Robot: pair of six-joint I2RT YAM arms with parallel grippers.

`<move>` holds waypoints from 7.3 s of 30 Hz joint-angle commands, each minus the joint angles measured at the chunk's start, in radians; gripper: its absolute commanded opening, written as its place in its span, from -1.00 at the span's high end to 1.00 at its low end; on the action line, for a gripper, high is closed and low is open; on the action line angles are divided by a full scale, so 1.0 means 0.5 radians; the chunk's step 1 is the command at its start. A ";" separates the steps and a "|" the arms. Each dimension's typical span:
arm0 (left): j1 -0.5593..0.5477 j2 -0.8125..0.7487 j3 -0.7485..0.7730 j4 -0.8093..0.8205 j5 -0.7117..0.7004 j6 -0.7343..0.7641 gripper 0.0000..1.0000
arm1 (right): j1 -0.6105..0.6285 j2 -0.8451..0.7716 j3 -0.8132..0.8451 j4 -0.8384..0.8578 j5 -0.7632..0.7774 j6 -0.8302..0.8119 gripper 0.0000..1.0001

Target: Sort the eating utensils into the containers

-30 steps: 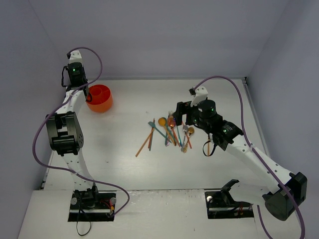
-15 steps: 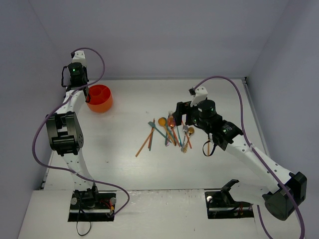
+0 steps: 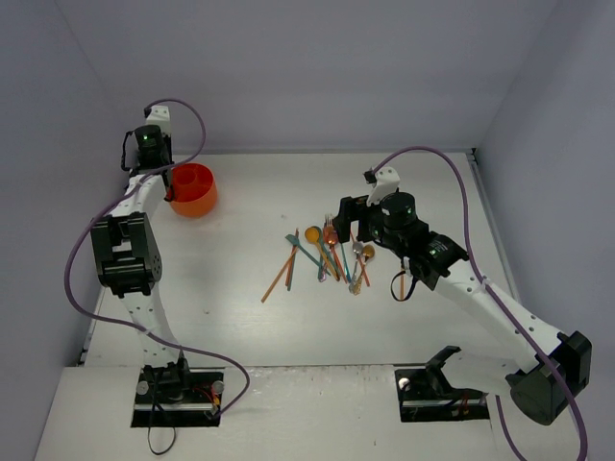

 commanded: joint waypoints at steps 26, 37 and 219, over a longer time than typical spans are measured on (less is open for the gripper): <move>0.092 0.076 0.167 -0.208 -0.224 -0.169 0.91 | -0.018 -0.021 -0.011 0.097 0.007 0.036 -0.63; 0.098 0.043 0.199 -0.302 -0.231 -0.218 0.27 | -0.018 -0.043 -0.014 0.100 0.007 0.033 -0.63; 0.071 -0.112 0.523 -0.505 -0.239 -0.263 1.00 | -0.141 0.084 0.117 -0.109 -0.151 -0.157 -1.00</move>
